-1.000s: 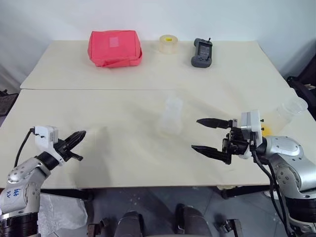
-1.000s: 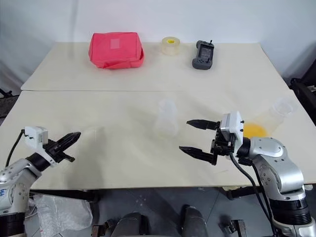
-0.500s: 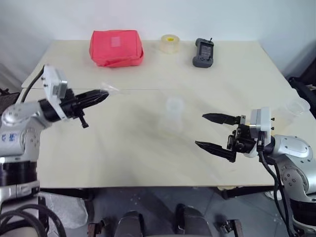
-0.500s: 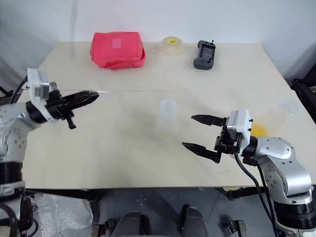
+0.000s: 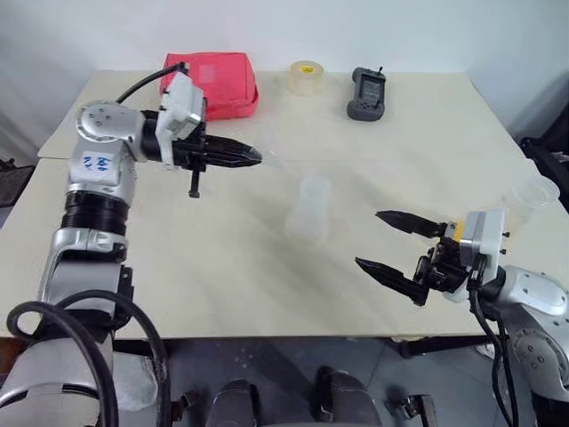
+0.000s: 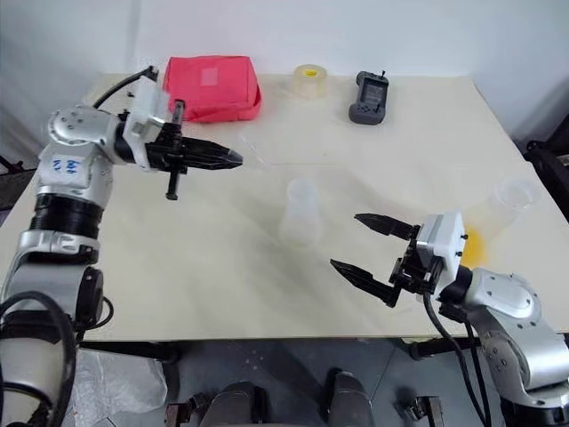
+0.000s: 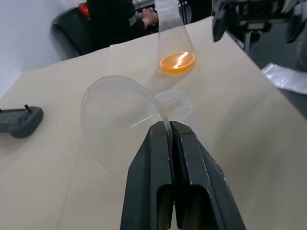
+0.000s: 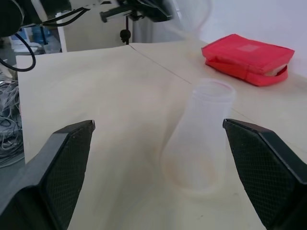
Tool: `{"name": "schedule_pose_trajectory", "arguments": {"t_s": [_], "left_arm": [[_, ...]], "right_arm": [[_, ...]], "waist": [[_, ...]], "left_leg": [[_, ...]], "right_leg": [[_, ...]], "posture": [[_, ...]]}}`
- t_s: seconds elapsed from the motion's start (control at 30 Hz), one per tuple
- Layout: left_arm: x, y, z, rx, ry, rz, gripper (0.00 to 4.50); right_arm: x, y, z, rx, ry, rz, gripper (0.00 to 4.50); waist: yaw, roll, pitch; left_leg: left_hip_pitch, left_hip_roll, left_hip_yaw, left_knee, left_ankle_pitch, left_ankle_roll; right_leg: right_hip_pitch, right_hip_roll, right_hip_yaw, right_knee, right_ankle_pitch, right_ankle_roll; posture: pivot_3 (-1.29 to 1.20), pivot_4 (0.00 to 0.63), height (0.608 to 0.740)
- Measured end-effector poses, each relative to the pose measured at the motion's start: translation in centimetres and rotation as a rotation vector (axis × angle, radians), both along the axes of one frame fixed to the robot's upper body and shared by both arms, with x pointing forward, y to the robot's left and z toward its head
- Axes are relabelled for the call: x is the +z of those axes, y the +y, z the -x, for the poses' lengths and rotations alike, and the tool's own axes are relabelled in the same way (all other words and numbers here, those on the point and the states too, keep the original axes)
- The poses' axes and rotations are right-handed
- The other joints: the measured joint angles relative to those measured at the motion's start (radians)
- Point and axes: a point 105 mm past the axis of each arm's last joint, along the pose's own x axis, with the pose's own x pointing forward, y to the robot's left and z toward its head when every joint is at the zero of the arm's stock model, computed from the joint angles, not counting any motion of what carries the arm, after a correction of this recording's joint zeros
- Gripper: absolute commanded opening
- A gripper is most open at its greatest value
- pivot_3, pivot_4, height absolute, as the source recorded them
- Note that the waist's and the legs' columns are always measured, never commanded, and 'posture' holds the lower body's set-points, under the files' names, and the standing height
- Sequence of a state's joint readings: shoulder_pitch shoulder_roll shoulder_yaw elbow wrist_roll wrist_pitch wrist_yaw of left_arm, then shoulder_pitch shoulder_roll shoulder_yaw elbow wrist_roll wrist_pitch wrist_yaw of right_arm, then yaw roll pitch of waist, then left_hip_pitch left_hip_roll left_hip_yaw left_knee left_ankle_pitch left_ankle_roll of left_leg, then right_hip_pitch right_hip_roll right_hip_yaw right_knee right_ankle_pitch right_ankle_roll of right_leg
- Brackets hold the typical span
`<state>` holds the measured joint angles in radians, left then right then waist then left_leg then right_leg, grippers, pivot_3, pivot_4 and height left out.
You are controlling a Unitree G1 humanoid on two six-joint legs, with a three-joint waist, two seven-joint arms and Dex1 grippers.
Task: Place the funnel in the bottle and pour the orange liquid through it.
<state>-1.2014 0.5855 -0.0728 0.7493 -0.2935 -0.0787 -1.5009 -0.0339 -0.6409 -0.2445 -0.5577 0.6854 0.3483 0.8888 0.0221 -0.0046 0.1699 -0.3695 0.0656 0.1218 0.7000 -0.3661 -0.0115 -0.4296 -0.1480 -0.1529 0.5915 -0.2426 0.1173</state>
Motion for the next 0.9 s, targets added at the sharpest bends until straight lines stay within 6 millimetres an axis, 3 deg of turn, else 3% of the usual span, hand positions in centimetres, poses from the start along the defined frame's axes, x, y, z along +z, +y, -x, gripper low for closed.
{"name": "schedule_pose_trajectory", "arguments": {"t_s": [0.3,0.9], "left_arm": [[0.3,-2.4,-1.1,-0.038,-0.128,-0.069,0.02],[-1.3,-4.0,-1.2,-0.111,-0.269,-0.297,0.02]], "right_arm": [[-0.5,-0.2,0.3,-0.066,-0.013,-0.013,4.5],[-0.3,-0.5,0.1,-0.111,-0.057,-0.013,4.5]], "waist": [[0.0,-0.001,0.001],[0.001,-0.002,0.001]], "left_leg": [[0.0,0.0,0.0,0.0,0.0,0.0],[-0.001,0.0,-0.001,0.0,0.0,0.001]], "right_leg": [[0.0,0.0,0.0,0.0,0.0,0.0],[0.0,0.0,0.0,0.0,0.0,0.0]], "posture": [[0.0,0.15,0.74],[0.0,0.15,0.74]]}}
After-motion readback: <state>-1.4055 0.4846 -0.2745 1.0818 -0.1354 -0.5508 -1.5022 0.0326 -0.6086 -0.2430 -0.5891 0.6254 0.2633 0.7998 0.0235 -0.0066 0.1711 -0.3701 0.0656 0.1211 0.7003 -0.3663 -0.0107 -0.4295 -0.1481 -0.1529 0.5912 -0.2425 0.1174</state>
